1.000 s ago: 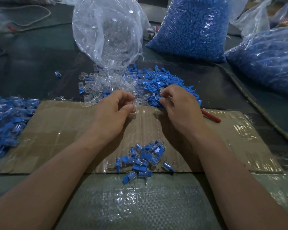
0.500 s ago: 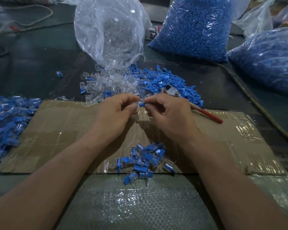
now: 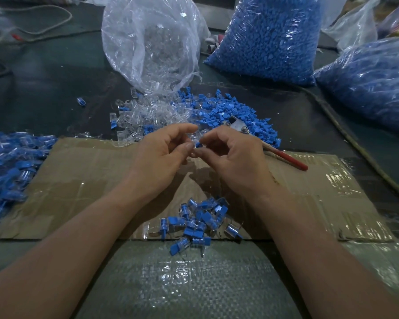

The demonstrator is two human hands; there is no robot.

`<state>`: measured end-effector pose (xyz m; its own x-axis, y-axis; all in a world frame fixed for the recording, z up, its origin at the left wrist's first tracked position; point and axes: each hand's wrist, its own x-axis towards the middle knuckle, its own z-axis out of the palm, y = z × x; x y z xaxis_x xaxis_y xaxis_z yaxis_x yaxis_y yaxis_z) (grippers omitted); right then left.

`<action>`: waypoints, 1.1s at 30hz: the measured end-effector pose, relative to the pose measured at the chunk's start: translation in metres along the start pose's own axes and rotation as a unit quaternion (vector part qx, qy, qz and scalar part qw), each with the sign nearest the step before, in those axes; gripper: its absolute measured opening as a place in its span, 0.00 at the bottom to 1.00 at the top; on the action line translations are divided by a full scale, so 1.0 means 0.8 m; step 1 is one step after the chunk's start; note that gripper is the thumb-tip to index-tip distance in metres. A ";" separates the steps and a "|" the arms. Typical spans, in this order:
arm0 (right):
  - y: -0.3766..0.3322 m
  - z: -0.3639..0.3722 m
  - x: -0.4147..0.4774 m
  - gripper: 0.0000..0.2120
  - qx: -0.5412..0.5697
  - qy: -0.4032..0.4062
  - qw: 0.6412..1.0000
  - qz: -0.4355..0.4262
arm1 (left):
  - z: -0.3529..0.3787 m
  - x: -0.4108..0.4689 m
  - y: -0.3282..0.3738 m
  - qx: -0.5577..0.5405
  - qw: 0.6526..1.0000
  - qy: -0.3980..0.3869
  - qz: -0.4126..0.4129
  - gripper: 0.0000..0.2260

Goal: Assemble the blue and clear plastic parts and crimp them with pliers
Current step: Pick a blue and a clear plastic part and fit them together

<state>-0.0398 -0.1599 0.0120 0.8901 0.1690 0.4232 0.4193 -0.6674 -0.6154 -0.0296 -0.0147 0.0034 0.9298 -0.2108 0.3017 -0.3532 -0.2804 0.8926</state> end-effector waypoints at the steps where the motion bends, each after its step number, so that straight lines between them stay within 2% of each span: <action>1: 0.000 0.000 0.001 0.11 0.009 0.009 1.000 0.008 | 0.000 -0.001 0.001 -0.004 1.000 0.000 0.001 0.15; 5: 0.002 -0.001 0.002 0.19 0.076 -0.020 0.996 0.052 | 0.000 0.000 0.001 -0.038 0.999 -0.006 -0.007 0.16; 8: 0.002 -0.002 0.002 0.15 0.115 -0.053 0.990 0.063 | -0.002 0.001 0.000 -0.106 0.994 -0.002 -0.031 0.16; 13: 0.000 -0.003 0.001 0.10 0.194 -0.036 0.977 0.076 | -0.006 0.002 -0.001 -0.183 0.980 -0.005 -0.076 0.13; 18: 0.002 -0.004 0.001 0.09 0.180 -0.030 0.981 0.072 | -0.007 0.001 0.002 -0.154 0.984 -0.030 -0.079 0.10; 29: 0.003 -0.005 0.000 0.08 0.193 -0.053 0.978 0.055 | -0.006 0.001 0.005 -0.211 0.967 -0.035 -0.138 0.06; 33: 0.003 -0.006 -0.001 0.11 0.192 -0.070 0.978 0.043 | -0.008 0.003 0.003 -0.261 0.950 -0.032 -0.170 0.04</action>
<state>-0.0403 -0.1651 0.0138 0.9297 0.2392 0.2800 0.3536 -0.3671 -0.8604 -0.0275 -0.0100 0.0086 0.9669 -0.2521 -0.0400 0.0816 0.1567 0.9843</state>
